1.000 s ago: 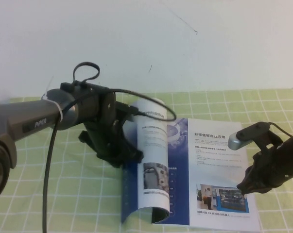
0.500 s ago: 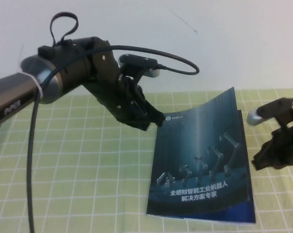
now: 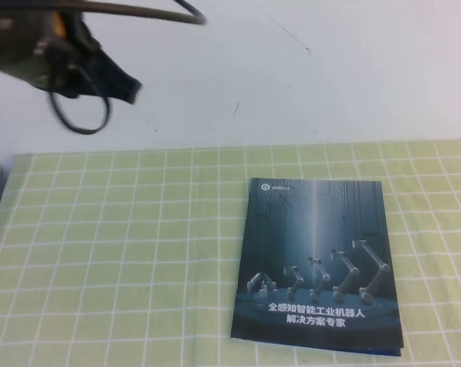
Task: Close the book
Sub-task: 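Close the open booklet and leave it lying on the table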
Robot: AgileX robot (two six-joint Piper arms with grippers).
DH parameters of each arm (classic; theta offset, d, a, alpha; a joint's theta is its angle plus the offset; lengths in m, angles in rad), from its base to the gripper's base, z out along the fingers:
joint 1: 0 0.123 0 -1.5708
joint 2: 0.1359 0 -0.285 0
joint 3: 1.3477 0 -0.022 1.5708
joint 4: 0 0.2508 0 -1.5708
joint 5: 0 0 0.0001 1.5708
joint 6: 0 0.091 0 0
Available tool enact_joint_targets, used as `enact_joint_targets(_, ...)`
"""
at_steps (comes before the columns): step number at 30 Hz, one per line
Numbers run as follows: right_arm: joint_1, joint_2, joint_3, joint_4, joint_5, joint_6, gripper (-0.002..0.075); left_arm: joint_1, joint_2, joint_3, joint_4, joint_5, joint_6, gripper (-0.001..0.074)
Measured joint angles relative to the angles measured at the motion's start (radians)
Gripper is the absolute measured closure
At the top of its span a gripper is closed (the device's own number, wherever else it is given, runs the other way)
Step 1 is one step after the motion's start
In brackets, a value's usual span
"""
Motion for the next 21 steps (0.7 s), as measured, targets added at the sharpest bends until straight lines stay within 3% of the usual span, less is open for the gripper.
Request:
enact_joint_targets(11,0.000,-0.391,0.245,-0.008,0.042,-0.015,0.0729,0.004,-0.433,0.444,0.038,-0.181,-0.110,0.0738)
enact_joint_targets(21,0.000,-0.805,0.454,-0.027,0.042,-0.014,0.0729,0.004,-0.813,1.021,0.062,-0.631,-0.171,0.0738)
